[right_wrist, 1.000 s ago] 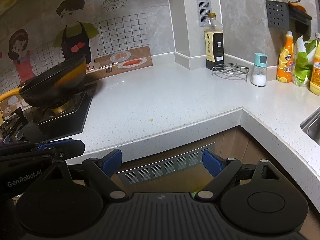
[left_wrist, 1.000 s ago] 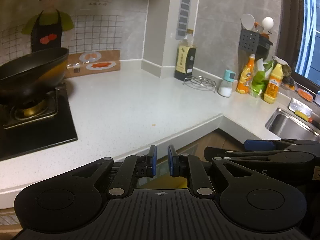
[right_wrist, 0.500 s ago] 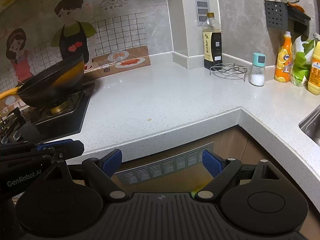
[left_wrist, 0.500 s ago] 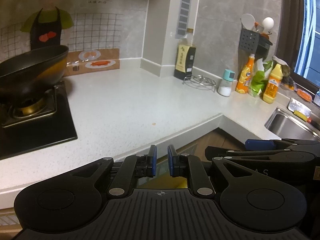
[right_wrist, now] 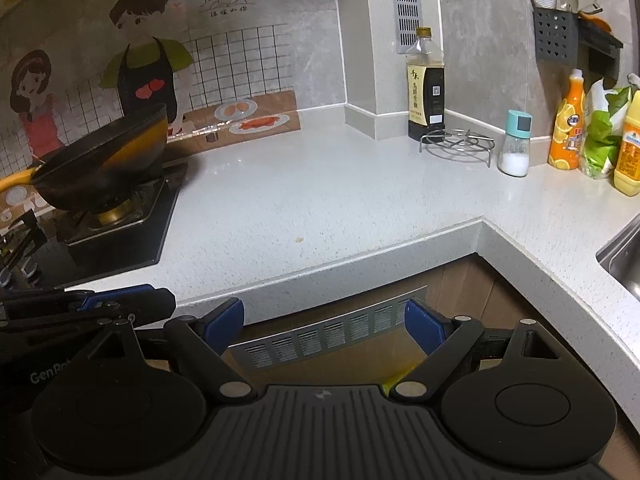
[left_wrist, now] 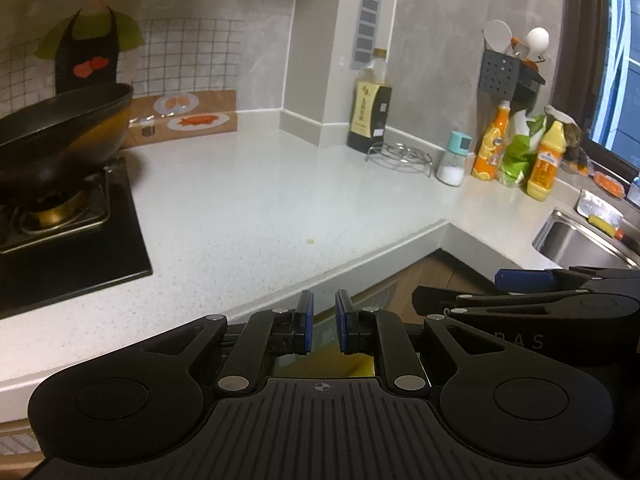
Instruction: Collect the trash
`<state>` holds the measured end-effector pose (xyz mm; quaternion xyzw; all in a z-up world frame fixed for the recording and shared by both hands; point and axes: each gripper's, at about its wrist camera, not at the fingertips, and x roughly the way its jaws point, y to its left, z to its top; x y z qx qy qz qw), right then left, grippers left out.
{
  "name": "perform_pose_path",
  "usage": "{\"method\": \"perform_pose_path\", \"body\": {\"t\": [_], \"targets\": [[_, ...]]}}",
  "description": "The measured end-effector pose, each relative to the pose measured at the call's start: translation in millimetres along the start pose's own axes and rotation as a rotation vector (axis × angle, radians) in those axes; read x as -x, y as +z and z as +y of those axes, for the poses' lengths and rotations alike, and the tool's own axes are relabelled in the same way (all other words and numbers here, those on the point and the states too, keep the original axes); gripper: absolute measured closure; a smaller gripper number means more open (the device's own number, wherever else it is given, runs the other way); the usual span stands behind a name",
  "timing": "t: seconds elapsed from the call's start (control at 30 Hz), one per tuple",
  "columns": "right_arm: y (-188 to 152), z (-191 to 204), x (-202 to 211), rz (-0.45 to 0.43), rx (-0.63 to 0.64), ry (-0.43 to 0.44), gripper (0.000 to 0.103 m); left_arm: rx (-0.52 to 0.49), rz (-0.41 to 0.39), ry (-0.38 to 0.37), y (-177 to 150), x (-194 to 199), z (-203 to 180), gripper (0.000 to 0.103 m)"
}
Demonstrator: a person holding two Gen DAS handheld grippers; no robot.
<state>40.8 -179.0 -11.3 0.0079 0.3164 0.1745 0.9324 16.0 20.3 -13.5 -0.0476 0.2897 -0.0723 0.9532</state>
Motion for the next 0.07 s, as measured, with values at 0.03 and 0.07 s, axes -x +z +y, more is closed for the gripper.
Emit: {"method": "perform_pose_path", "body": {"t": [0.03, 0.07], "targets": [[0.6, 0.5, -2.1, 0.000, 0.004, -0.005, 0.015, 0.005, 0.000, 0.004, 0.9, -2.6, 2.6, 0.088], [1.7, 0.6, -5.0, -0.003, 0.008, -0.011, 0.015, 0.013, 0.003, 0.009, 2.2, -6.0, 6.3, 0.088]]}}
